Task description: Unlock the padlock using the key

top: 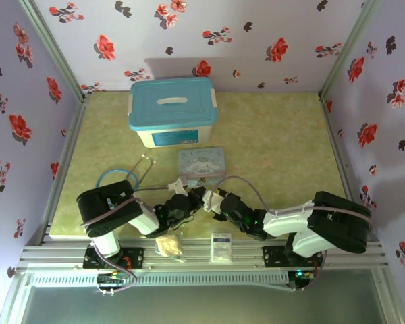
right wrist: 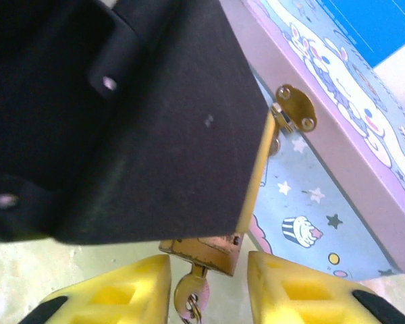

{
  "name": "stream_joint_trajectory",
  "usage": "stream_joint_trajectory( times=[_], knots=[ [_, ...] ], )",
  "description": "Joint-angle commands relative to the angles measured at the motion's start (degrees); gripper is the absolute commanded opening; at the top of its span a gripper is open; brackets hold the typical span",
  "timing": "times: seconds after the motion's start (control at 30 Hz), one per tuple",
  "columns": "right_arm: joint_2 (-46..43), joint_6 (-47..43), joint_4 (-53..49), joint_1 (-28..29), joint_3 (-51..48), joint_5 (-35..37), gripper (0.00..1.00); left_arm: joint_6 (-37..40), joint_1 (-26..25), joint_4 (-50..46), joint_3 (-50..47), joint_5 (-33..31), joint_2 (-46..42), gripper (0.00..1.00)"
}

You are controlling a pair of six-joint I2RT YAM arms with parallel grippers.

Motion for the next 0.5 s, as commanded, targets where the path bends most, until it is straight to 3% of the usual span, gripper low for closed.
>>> stream_joint_trajectory(
  times=[0.0, 0.17, 0.33, 0.47],
  knots=[
    [-0.9, 2.2, -0.1, 0.8, -0.1, 0.0, 0.34, 1.3, -0.6, 4.6, -0.2, -0.5, -2.3, 0.00],
    [1.3, 2.4, -0.1, 0.9, 0.1, 4.7, 0.25, 1.3, -0.5, 4.6, -0.2, -0.6, -2.7, 0.00],
    [2.3, 4.2, 0.9, 1.2, 0.0, 7.8, 0.23, 1.1, -0.6, 4.6, -0.4, -0.8, -2.7, 0.00],
    [3.4, 6.2, 3.2, 1.2, -0.5, 6.3, 0.17, 0.8, -0.6, 4.7, -0.2, -0.8, -2.5, 0.00]
  ],
)
